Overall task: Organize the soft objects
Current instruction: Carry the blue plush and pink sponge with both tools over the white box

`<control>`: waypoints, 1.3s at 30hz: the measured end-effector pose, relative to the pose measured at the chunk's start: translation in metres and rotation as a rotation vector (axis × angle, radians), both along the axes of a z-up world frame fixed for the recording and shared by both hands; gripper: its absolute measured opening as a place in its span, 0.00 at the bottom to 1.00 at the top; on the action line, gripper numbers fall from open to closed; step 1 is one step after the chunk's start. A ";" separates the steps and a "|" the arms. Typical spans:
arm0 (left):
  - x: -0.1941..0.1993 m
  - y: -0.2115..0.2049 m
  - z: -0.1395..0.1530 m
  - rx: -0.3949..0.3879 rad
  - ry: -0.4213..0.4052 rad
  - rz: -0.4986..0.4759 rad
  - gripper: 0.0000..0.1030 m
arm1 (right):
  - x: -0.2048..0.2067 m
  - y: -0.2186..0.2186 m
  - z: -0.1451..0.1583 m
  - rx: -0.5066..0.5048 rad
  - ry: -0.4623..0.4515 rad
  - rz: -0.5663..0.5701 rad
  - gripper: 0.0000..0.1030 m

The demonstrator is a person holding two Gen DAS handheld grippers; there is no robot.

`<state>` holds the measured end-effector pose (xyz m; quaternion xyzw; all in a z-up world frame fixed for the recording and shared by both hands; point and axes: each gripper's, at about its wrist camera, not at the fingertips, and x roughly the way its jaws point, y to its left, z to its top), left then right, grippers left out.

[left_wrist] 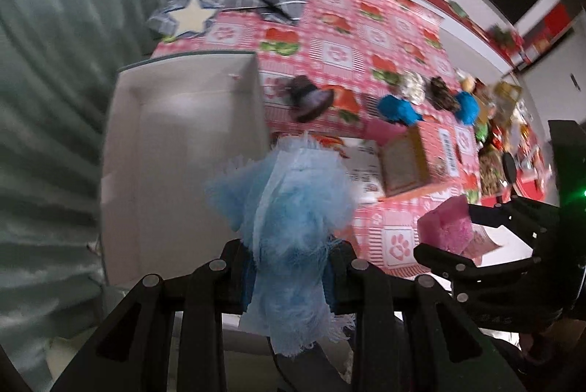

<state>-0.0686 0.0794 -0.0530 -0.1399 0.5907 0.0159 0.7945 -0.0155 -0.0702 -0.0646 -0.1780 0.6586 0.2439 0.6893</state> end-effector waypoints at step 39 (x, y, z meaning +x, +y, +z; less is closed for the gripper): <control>-0.004 0.104 -0.032 0.034 0.079 0.288 0.32 | 0.038 0.147 -0.003 0.082 0.023 0.195 0.70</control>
